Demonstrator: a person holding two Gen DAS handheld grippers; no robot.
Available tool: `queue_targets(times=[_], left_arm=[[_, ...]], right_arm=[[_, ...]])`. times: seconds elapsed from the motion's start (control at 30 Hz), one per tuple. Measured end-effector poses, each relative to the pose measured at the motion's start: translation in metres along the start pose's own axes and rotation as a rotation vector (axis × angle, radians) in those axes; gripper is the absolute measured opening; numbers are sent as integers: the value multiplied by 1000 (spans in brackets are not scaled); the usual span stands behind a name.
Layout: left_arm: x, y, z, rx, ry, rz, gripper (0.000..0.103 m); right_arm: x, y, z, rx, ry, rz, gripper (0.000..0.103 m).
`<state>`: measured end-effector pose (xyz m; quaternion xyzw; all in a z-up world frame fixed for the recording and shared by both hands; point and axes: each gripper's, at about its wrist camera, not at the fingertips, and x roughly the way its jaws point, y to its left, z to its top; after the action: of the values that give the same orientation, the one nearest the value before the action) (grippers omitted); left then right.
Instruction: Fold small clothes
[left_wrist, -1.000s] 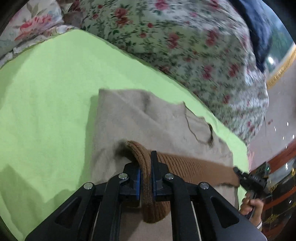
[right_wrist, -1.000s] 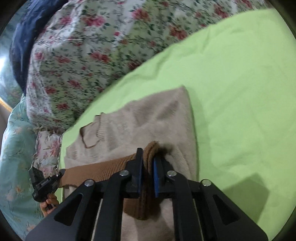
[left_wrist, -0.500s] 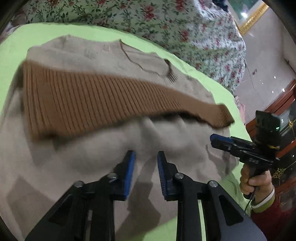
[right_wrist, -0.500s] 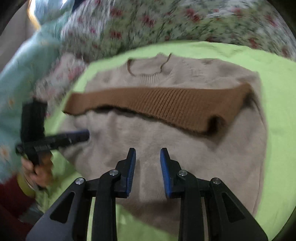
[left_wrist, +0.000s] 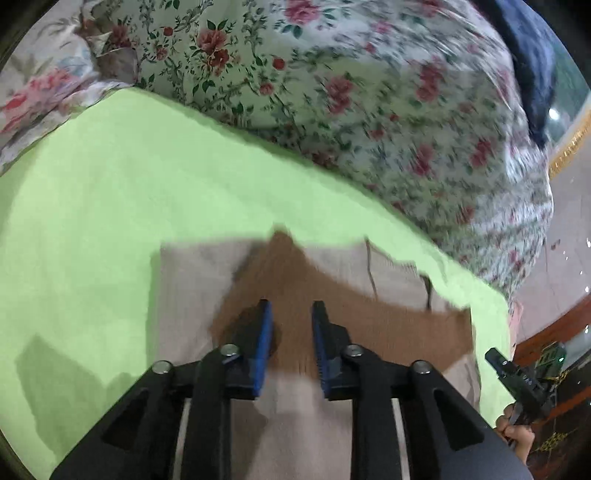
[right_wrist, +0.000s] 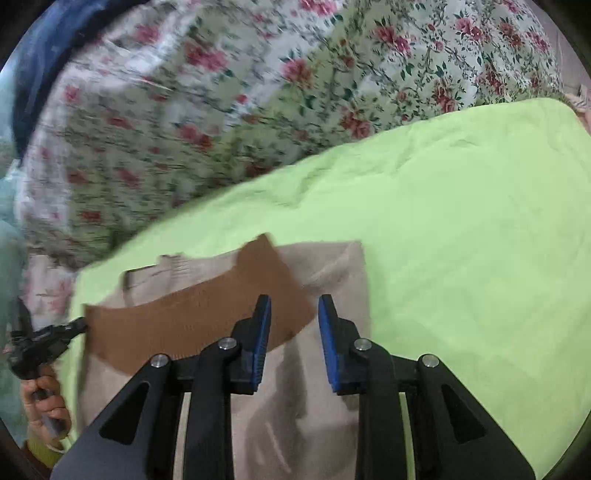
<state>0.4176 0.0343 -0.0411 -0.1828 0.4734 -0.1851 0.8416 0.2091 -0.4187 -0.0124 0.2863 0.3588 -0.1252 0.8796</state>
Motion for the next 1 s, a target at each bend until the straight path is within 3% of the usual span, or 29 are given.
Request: queue_targets(times=[0.2, 0.37, 0.5, 0.63, 1.0], left_arm=[[-44, -14, -100, -12, 45, -82, 26], [-89, -25, -187, -34, 44, -114, 39], [-112, -16, -232, -98, 43, -140, 48], [-122, -13, -248, -100, 41, -115, 50], [-107, 15, -237, -223, 9, -123, 60]], right_arm=[[-32, 13, -72, 4, 52, 62, 28], [-65, 17, -135, 41, 76, 111, 28], [-90, 21, -174, 55, 106, 143, 28], [-106, 27, -191, 50, 105, 169, 28], [-107, 41, -197, 41, 116, 212, 30]])
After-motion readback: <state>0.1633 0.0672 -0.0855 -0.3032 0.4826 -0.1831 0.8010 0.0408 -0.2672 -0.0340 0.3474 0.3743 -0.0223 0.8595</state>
